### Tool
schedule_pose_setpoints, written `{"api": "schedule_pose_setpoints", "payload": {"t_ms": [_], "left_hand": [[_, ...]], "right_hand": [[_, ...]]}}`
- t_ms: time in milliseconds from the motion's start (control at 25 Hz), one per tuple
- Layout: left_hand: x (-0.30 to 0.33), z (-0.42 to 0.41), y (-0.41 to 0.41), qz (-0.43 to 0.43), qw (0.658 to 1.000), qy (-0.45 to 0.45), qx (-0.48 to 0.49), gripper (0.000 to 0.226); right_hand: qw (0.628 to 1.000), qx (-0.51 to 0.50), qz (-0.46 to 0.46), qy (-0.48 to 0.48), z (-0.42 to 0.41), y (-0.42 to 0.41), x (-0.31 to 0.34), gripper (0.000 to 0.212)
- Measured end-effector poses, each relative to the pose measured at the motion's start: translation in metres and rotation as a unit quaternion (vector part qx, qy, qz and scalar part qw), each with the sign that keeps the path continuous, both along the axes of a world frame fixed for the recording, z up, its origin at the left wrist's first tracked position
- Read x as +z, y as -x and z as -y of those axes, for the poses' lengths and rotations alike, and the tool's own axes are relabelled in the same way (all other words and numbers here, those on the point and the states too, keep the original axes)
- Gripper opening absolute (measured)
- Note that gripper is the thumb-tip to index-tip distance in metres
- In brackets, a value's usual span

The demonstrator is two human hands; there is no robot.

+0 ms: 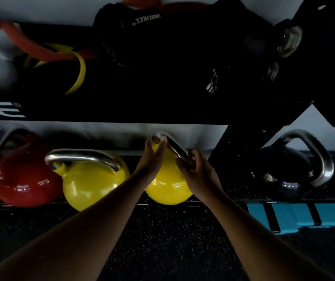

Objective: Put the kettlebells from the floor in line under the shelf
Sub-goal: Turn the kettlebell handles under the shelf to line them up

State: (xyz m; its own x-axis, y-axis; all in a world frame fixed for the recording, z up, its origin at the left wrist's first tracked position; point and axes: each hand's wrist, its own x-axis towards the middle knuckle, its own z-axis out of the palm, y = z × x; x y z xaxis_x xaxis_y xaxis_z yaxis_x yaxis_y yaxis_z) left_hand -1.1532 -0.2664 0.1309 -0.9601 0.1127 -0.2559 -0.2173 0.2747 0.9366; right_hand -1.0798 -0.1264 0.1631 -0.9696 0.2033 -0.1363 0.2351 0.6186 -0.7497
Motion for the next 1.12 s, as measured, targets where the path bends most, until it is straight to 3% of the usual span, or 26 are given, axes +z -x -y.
{"api": "schedule_pose_setpoints", "payload": {"t_ms": [120, 200, 360, 480, 640, 800, 1120], "left_hand": [[-0.005, -0.016, -0.008, 0.008, 1.000, -0.010, 0.010, 0.076], [-0.003, -0.016, -0.005, -0.002, 1.000, -0.026, 0.017, 0.080], [-0.003, -0.009, 0.012, -0.002, 0.994, -0.103, -0.030, 0.059], [-0.014, -0.014, 0.005, -0.051, 0.995, -0.085, -0.002, 0.059], [-0.024, -0.020, 0.004, -0.051, 0.994, -0.094, 0.017, 0.063], [-0.031, -0.018, 0.018, -0.059, 0.995, -0.080, -0.023, 0.077], [-0.034, -0.021, 0.020, -0.060, 0.989, -0.129, -0.042, 0.061]], "right_hand": [[0.991, -0.019, 0.019, 0.129, 0.000, 0.005, -0.004, 0.046], [0.987, -0.039, -0.019, 0.157, 0.008, 0.005, -0.010, 0.042], [0.959, -0.097, -0.032, 0.263, 0.031, -0.007, -0.011, 0.034], [0.956, -0.114, -0.032, 0.267, 0.027, -0.005, -0.004, 0.022], [0.951, -0.099, -0.040, 0.291, 0.030, 0.002, -0.004, 0.032], [0.932, -0.128, -0.056, 0.334, 0.046, 0.005, -0.017, 0.035], [0.924, -0.122, -0.089, 0.350, 0.056, 0.003, -0.022, 0.043]]}}
